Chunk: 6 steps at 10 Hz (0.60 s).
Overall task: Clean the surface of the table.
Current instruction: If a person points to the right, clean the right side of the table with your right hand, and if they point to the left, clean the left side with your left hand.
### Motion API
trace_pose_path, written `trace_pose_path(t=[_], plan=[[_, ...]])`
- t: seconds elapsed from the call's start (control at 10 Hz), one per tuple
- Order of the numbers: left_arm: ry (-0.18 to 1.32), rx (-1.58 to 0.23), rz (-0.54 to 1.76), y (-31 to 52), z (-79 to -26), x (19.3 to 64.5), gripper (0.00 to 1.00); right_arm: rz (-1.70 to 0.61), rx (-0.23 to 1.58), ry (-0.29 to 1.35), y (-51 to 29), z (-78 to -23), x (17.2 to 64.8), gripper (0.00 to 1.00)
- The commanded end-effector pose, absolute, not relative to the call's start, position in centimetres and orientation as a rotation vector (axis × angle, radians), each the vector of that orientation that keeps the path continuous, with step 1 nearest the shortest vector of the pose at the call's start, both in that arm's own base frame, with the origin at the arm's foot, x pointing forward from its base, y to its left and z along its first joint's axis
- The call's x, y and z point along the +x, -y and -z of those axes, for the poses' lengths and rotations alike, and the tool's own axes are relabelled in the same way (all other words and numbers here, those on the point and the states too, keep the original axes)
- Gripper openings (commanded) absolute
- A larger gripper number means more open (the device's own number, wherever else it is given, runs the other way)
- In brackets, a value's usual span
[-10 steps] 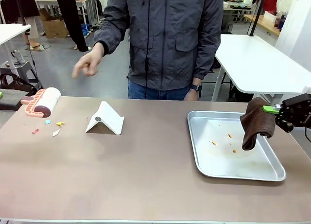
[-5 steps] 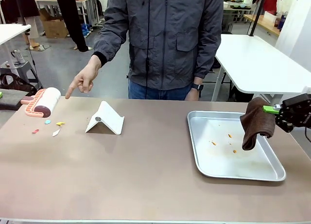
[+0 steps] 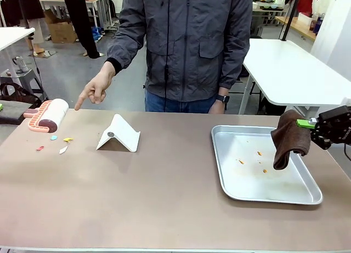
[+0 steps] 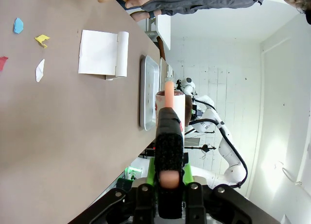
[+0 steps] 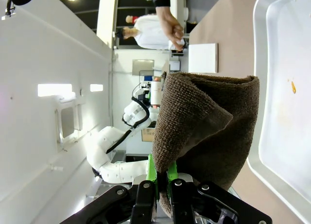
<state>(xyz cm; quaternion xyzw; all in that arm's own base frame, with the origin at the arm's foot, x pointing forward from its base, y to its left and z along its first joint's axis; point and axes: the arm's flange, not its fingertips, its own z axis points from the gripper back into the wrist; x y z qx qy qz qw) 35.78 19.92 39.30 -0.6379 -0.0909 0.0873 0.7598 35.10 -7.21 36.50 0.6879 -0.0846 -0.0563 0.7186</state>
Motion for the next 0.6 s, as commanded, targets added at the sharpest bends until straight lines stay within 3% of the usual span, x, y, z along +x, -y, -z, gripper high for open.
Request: trace_pose_path(t=[0.0,0.5], plan=[[0.198,-1.389,-0.190,-19.9,-39.3,35.8,0.22,0.120,1.538,0.187,7.2,-36.7,35.0,0.00],[0.363,-1.031,-0.145,-23.0,-39.0,36.0,0.22,0.120,1.538,0.187,7.2,-36.7,35.0,0.00]])
